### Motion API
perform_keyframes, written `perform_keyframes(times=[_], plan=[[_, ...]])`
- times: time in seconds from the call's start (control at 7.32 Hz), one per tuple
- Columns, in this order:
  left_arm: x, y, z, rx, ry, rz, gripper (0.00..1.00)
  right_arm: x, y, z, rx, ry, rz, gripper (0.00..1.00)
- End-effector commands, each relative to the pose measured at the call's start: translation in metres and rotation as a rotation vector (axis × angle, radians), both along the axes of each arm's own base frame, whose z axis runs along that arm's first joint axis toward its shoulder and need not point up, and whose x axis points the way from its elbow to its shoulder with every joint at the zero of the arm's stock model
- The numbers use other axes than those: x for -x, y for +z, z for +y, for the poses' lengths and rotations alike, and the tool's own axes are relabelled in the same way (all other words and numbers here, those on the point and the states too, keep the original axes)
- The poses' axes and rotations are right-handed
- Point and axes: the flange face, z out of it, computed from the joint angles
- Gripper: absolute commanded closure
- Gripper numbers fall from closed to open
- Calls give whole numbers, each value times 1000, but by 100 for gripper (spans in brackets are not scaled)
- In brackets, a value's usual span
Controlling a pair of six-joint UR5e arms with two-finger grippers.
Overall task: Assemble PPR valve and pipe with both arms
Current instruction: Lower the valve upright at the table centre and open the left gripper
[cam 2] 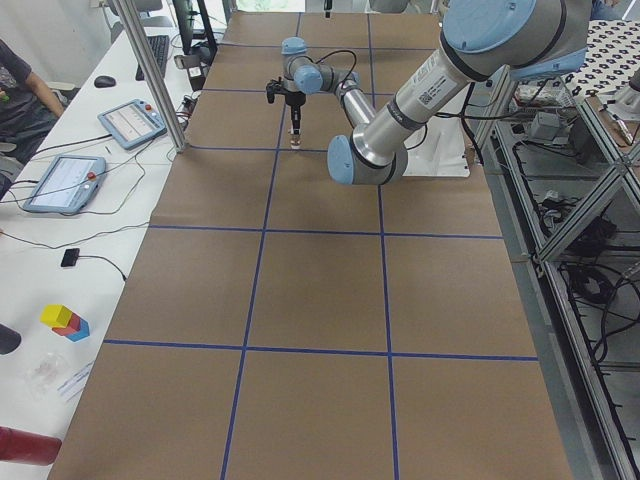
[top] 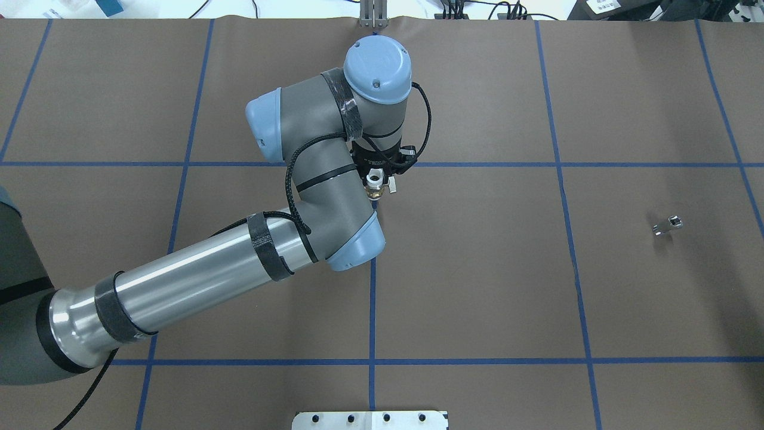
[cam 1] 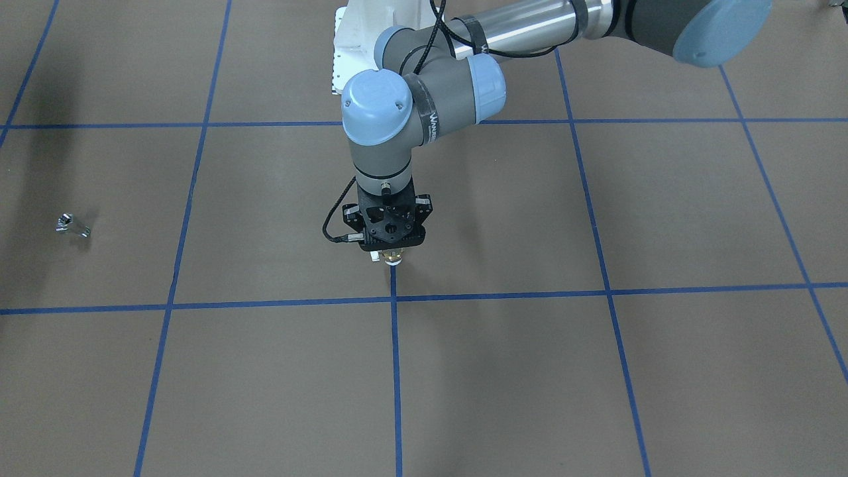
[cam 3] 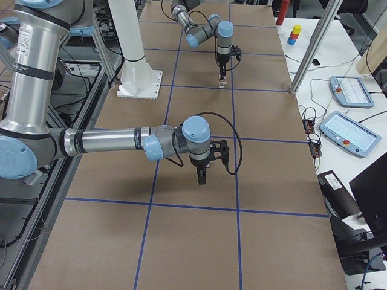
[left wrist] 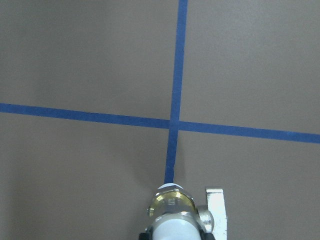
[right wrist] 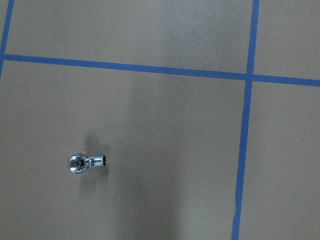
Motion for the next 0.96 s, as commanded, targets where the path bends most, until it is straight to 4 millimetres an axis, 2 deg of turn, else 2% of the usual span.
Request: perform_keyframes(times=[0.0,0.82], plan=[[-3,2,0,2,2,-2,100,0,0,0,2,1,0,0],[-8,6,1,3,5,0,100,2,0,0,3,-2,0,0]])
